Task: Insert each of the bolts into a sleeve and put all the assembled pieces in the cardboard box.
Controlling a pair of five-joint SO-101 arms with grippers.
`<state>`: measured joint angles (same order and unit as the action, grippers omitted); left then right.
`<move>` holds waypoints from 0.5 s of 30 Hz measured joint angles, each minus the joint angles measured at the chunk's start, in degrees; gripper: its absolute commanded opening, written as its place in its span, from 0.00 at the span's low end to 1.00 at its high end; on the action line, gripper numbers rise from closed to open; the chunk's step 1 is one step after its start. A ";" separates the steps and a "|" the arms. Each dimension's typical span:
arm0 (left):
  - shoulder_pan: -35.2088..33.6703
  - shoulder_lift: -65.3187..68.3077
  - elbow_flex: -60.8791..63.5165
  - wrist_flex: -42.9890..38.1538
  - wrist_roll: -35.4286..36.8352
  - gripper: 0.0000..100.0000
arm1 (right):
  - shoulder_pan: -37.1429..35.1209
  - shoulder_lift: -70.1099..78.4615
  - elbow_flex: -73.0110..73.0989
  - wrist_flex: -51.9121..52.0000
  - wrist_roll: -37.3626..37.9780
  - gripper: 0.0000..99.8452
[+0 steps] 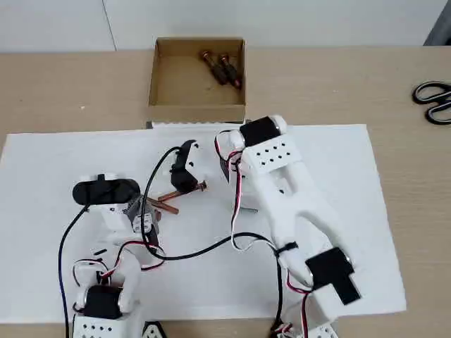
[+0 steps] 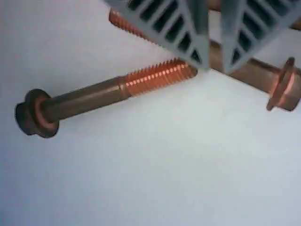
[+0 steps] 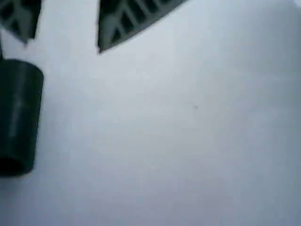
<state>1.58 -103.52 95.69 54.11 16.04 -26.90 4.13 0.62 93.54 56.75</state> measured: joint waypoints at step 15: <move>0.00 0.00 0.00 0.00 0.00 0.01 | 0.09 8.88 0.00 -5.98 3.69 0.09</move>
<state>1.58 -103.52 95.69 54.11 16.04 -26.81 13.01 0.62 87.56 60.44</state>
